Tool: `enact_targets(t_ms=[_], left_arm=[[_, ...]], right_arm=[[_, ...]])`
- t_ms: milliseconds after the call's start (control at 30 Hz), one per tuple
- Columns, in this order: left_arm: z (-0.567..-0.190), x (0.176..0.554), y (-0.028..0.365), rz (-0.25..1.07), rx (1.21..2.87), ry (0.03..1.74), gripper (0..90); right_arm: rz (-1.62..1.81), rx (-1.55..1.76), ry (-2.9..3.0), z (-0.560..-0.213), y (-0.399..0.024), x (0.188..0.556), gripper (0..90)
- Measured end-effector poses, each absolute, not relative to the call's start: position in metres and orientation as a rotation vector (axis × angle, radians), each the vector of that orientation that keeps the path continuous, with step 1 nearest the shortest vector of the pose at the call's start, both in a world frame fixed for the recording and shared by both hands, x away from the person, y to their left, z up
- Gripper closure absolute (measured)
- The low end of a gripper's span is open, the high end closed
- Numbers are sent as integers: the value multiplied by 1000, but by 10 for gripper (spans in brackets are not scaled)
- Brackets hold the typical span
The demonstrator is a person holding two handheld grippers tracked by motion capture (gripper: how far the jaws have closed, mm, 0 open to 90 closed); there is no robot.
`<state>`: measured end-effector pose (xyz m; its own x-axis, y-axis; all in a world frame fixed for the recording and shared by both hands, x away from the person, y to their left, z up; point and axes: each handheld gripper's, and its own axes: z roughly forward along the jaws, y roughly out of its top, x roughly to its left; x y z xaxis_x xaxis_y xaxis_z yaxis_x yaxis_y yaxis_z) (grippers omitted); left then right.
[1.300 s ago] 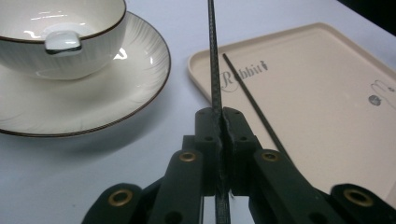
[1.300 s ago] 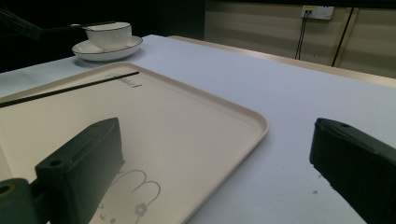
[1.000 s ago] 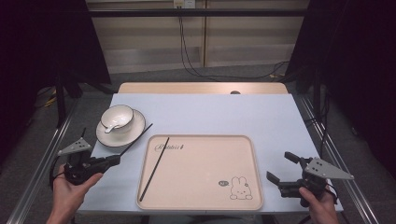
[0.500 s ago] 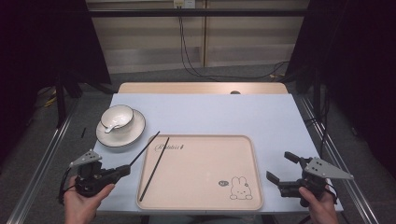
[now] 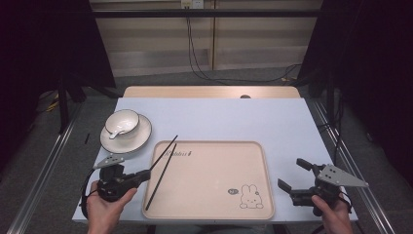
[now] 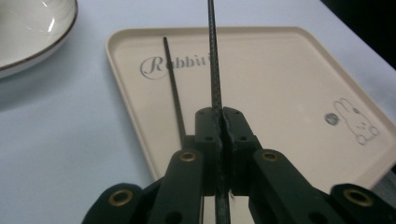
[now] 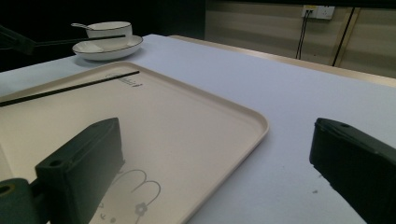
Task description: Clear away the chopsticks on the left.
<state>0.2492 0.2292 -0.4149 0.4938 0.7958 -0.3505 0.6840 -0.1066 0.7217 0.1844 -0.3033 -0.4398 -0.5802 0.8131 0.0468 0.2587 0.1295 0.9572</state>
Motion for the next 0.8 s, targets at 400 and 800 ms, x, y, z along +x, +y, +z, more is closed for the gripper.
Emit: enact_targets(t_ms=[400, 800], left_arm=[[-426, 259, 202, 168, 1871, 1314, 858], [-449, 255, 189, 141, 1925, 1381, 857]], right_arm=[[1463, 1033, 1918, -440, -303, 185, 24], [1468, 1030, 1925, -440, -303, 185, 26]])
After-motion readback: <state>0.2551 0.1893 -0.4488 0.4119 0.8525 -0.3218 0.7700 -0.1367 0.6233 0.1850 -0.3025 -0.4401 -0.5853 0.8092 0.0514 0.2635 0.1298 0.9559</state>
